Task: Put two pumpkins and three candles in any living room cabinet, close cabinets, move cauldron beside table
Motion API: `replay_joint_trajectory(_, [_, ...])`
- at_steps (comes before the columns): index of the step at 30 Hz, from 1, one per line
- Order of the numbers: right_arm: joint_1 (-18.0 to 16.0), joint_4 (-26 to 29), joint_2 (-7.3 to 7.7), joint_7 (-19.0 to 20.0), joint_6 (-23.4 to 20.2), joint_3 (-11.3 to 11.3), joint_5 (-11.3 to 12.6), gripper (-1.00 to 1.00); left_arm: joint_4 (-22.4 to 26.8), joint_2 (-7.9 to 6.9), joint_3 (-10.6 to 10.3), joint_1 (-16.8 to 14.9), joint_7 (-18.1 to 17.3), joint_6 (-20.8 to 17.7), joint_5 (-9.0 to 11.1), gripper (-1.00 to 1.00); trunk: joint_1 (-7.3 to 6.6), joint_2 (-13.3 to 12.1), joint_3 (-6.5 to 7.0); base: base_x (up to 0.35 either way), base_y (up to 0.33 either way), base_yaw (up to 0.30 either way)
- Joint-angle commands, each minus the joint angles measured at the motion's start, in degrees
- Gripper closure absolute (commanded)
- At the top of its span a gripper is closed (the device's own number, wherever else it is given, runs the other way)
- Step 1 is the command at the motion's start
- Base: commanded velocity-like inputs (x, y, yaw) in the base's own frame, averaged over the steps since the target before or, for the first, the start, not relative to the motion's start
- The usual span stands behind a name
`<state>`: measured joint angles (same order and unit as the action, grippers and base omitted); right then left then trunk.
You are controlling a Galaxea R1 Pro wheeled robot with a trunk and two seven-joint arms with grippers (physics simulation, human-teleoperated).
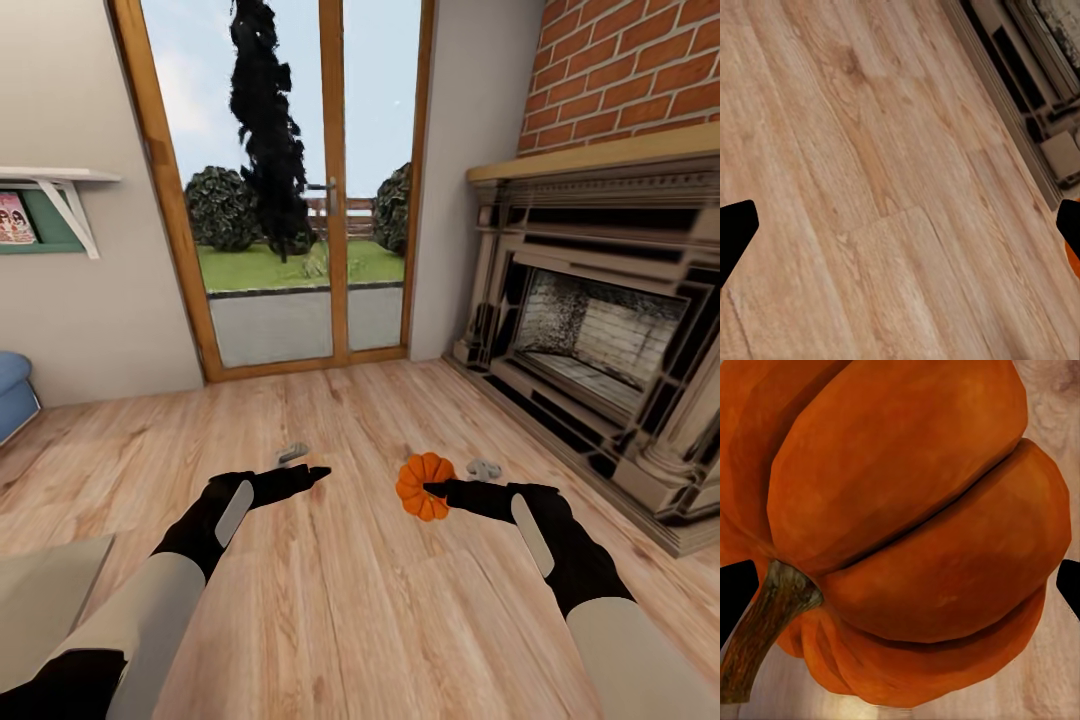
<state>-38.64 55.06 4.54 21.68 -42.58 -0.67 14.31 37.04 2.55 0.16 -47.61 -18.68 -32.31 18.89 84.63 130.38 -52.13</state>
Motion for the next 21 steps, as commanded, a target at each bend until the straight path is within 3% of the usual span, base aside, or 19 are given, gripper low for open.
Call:
replay_joint_trajectory(1, [-0.03, 0.05, 0.01, 0.11, -0.32, -0.09, 0.11, 1.0, 0.05, 0.0, 0.01, -0.02, 0.05, -0.38, 0.36, -1.0, 0.01, 0.02, -0.06, 0.235, 0.001, 0.0])
replay_joint_trajectory(16, [-0.03, 0.05, 0.03, 0.12, -0.32, -0.11, 0.11, 1.0, 0.05, 0.0, 0.02, -0.02, 0.05, -0.38, 0.36, -1.0, 0.01, 0.02, -0.06, 0.288, 0.002, 0.0])
replay_joint_trajectory(21, [-0.03, 0.05, 0.03, 0.12, -0.32, -0.11, 0.11, 1.0, 0.05, 0.0, -0.04, -0.02, -0.01, -0.38, 0.36, -1.0, 0.01, 0.02, -0.06, 0.262, 0.145, 0.0])
